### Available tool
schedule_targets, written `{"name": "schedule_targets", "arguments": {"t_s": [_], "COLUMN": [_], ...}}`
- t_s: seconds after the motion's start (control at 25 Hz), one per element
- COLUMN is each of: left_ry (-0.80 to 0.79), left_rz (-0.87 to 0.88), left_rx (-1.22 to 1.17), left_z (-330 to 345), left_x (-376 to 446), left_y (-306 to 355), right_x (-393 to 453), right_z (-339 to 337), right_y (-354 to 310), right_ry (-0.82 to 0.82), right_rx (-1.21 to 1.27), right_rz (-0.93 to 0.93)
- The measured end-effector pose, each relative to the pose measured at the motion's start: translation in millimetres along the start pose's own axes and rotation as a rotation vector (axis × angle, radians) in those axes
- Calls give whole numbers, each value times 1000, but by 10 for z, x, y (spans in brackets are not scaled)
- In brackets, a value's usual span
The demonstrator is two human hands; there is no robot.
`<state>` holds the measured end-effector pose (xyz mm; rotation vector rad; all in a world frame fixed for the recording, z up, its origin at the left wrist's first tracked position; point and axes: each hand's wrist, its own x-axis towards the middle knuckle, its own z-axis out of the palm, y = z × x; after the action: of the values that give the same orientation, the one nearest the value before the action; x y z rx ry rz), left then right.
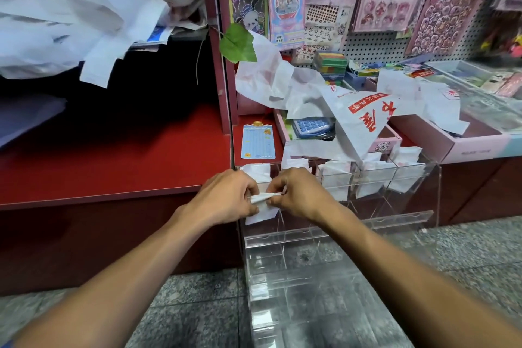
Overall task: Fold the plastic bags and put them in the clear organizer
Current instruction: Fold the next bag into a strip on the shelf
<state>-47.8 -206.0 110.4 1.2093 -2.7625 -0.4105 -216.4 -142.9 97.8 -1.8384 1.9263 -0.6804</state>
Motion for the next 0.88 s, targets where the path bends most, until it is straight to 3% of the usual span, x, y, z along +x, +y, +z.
{"name": "schedule_targets", "arguments": {"t_s": [0.24, 0.64, 0.88], "left_ry": [66, 142, 115], "left_rz": [-5, 42, 28], "left_rx": [51, 92, 54], "left_z": [43, 183, 159], "left_x": [-43, -85, -77], "left_y": [-64, -17, -41], "right_x": [-27, 15, -30], "right_z": [109, 432, 535], "right_y": [13, 71, -13], "right_ry": [22, -37, 57], "right_rx": [-219, -327, -495], "right_rz": [-68, -28, -54]}}
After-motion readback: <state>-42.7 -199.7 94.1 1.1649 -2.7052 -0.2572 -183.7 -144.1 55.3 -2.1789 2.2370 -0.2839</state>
